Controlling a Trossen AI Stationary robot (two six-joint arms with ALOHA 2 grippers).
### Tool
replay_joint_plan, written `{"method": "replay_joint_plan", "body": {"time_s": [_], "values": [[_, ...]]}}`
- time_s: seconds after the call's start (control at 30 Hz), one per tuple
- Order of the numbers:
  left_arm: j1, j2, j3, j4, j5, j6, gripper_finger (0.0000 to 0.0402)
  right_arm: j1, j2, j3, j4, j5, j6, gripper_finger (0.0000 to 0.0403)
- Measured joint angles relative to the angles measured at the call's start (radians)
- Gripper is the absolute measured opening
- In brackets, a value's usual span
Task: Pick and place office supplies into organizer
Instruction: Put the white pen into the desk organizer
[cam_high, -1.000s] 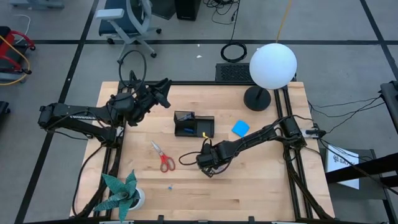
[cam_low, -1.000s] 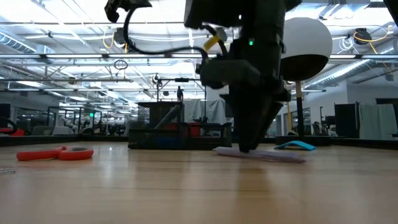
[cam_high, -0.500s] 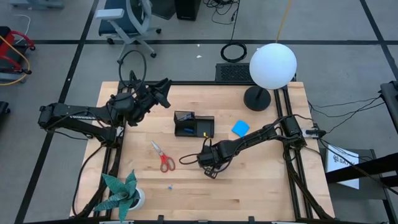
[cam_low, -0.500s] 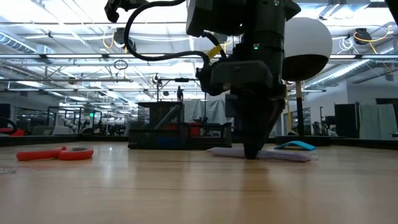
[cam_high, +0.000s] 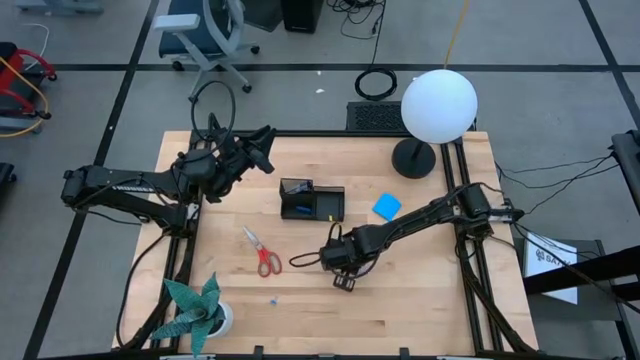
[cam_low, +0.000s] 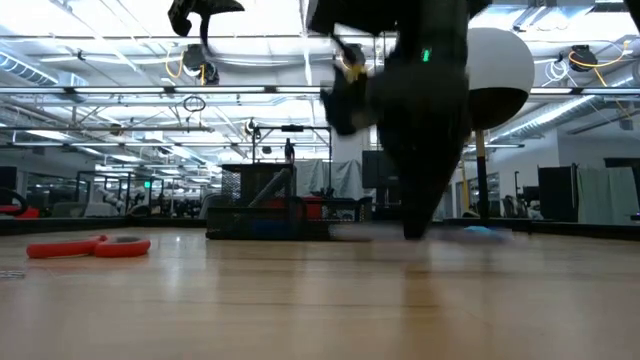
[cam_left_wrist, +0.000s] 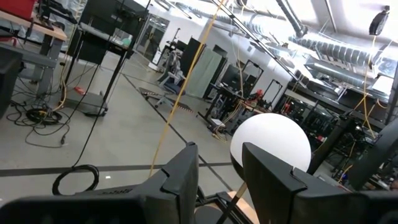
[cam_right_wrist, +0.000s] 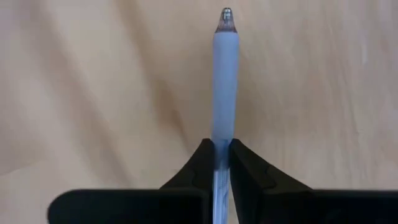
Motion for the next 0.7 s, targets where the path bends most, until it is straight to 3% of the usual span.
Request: {"method": "replay_joint_plan", "body": {"time_s": [0.2,0.43,0.57,0.7], "values": [[0.0,0.0,0.0,0.0,0.0,0.0,0.0132,-0.003,-0.118,0.001,0.003,0.09,-0.04,0.0018],[0.0,0.0,0.0,0.0,0.0,0.0,0.0132,0.025,-0.284,-0.036,0.065,0.378,-0.131,0.0018],[0.0,0.0,0.0,0.0,0.0,0.0,0.0132,0.044,-0.391,-0.147,0.257,0.49,-0.22,0.0018],[0.0,0.0,0.0,0.0,0.0,0.0,0.0132,0.043,-0.496,-0.313,0.552,0.487,-0.337,0.0018]]}}
